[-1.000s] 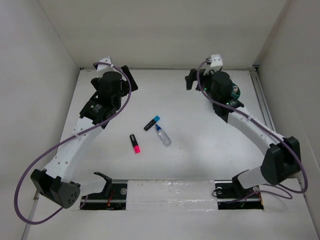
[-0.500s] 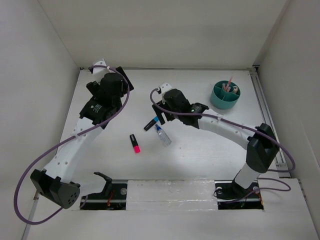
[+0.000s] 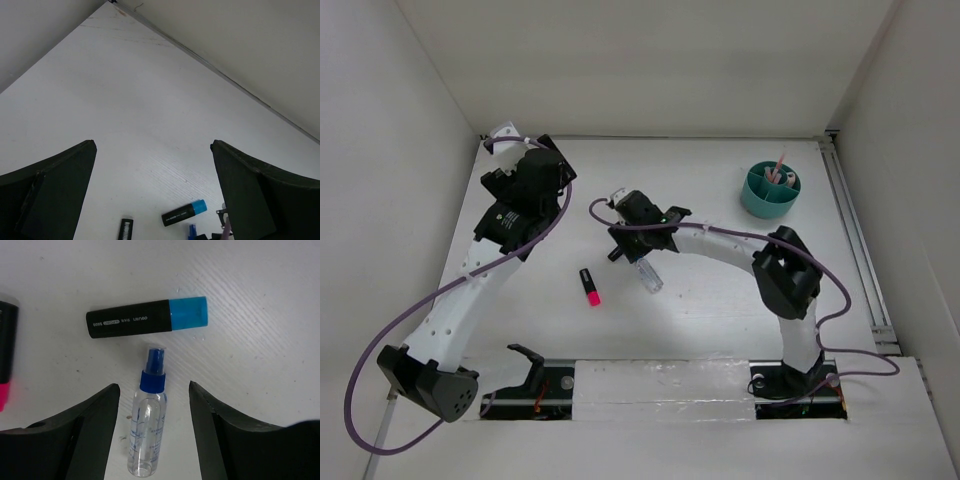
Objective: Sort the stationery into containers
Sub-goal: Pick up the stationery from the center of the board.
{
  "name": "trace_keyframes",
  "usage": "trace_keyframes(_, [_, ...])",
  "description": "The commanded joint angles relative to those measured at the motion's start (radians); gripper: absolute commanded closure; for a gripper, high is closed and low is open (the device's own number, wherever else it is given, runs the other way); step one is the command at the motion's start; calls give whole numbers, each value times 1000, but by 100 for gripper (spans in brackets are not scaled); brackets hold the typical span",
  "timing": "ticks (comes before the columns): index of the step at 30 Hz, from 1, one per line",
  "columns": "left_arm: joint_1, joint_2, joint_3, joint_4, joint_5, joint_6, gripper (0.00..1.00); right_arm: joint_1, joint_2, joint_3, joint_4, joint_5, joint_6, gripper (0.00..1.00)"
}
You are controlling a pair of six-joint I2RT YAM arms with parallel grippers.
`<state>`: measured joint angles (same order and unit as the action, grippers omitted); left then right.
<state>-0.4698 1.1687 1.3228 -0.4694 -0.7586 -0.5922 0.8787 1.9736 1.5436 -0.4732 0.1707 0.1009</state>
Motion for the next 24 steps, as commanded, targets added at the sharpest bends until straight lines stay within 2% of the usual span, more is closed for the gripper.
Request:
trace_keyframes(1, [-1, -23, 32, 17, -22, 0, 0, 6, 28, 52, -22, -27, -9, 37])
trace_keyframes(10, [-1, -23, 32, 17, -4, 9, 0, 25, 59, 41, -31, -56, -9, 38])
trace_keyframes(24, [-1, -23, 23, 35, 5, 28, 0, 16, 145, 102, -85, -56, -56, 52])
